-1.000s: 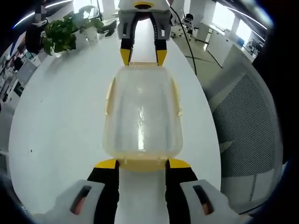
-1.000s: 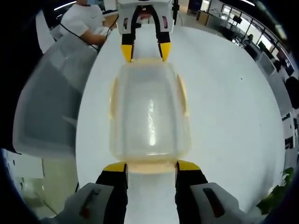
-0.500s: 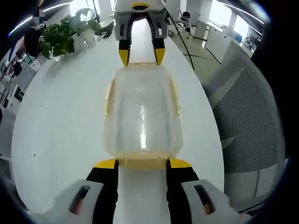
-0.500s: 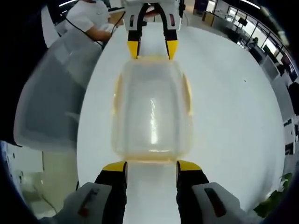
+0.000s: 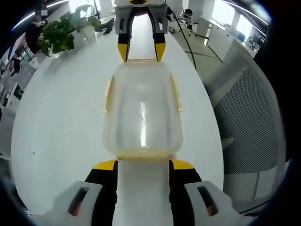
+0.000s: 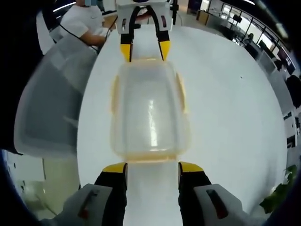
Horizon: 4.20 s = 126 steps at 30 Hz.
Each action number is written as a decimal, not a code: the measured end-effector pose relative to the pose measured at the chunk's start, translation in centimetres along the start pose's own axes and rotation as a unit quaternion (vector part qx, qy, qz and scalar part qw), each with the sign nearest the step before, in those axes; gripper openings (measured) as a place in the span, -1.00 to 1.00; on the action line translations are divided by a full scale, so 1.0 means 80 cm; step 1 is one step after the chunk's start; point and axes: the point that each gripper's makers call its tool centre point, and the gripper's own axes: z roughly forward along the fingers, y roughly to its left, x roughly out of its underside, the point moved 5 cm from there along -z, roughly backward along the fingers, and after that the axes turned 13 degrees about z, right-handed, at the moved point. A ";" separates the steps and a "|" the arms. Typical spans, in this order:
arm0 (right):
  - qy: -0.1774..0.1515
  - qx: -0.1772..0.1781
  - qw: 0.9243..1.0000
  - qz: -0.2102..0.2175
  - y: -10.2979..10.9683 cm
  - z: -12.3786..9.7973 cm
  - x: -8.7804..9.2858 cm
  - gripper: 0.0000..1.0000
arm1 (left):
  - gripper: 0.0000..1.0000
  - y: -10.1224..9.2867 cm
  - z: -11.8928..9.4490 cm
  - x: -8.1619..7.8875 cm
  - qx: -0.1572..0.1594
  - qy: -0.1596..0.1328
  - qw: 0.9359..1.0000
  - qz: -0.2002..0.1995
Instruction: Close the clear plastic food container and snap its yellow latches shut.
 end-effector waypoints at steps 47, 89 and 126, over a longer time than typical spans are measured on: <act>-0.039 -0.005 0.977 0.211 -0.007 -0.018 0.001 -0.25 | -0.23 -0.002 -0.010 0.013 0.037 -0.032 0.970 -0.238; -0.075 0.011 0.902 0.424 -0.011 -0.016 0.003 -0.37 | -0.25 -0.002 -0.014 0.030 -0.001 -0.043 0.857 -0.514; -0.075 0.000 0.882 0.465 -0.002 -0.006 -0.004 -0.44 | -0.33 0.001 -0.009 0.029 -0.031 -0.046 0.821 -0.569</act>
